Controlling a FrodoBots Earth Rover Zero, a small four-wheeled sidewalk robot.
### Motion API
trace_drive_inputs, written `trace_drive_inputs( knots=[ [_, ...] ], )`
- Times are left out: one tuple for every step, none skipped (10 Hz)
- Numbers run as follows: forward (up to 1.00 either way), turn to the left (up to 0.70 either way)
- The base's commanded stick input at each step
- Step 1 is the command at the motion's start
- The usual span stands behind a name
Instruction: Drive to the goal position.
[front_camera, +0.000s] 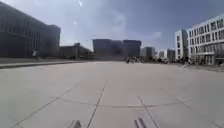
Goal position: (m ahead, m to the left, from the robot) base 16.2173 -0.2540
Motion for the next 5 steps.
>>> trace_drive_inputs(
  knots=[
    [0.85,0.0],
    [0.85,0.0],
    [0.85,0.0],
    [0.85,0.0],
    [0.85,0.0]
  ],
)
